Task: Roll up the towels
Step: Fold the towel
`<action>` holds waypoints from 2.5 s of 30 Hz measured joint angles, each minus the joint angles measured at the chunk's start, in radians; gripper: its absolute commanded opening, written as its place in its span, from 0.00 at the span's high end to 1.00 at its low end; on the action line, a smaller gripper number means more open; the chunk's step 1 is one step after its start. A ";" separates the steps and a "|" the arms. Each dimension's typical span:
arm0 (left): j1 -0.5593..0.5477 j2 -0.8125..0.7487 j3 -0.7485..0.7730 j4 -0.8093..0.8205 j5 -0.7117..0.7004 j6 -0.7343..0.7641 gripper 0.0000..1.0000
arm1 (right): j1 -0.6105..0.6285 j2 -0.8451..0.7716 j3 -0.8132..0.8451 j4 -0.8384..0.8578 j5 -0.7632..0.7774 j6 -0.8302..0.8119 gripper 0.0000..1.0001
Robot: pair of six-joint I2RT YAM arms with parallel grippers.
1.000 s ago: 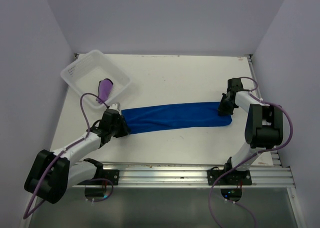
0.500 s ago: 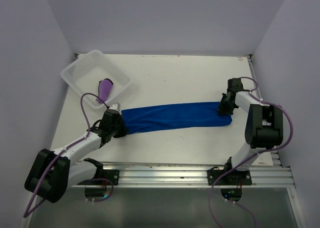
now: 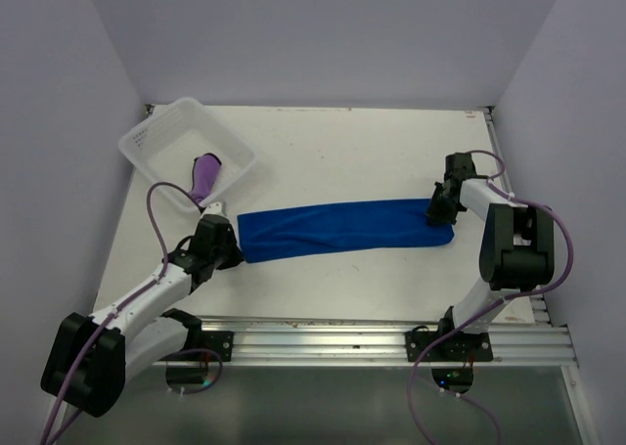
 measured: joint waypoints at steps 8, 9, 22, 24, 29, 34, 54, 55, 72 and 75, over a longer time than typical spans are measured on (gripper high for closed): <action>0.000 -0.006 0.000 -0.018 -0.012 0.000 0.79 | 0.000 -0.001 0.000 0.000 0.000 0.000 1.00; 0.000 -0.011 0.000 -0.018 -0.010 -0.001 0.77 | 0.000 -0.001 0.000 0.000 0.000 0.000 1.00; 0.000 0.006 0.219 -0.003 -0.016 0.070 0.35 | -0.001 -0.062 0.022 -0.042 -0.117 -0.034 0.62; 0.000 0.017 0.264 0.001 -0.016 0.087 0.31 | -0.001 -0.103 0.033 -0.058 -0.115 -0.042 0.59; 0.000 0.042 0.333 0.003 -0.008 0.116 0.11 | -0.011 -0.266 0.027 -0.095 -0.042 -0.038 0.50; 0.013 0.069 0.377 0.002 0.025 0.144 0.00 | -0.077 -0.420 -0.043 -0.126 0.060 -0.012 0.43; 0.036 0.061 0.401 0.002 0.008 0.293 0.01 | -0.133 -0.280 -0.276 -0.002 0.029 0.121 0.55; 0.034 0.061 0.401 0.002 0.006 0.295 0.00 | -0.138 -0.273 -0.274 0.001 0.028 0.122 0.57; 0.033 0.074 0.399 0.001 -0.024 0.316 0.00 | -0.249 -0.159 -0.213 0.151 -0.101 0.111 0.78; 0.033 0.081 0.399 0.000 -0.028 0.319 0.00 | -0.250 -0.149 -0.212 0.174 -0.124 0.109 0.85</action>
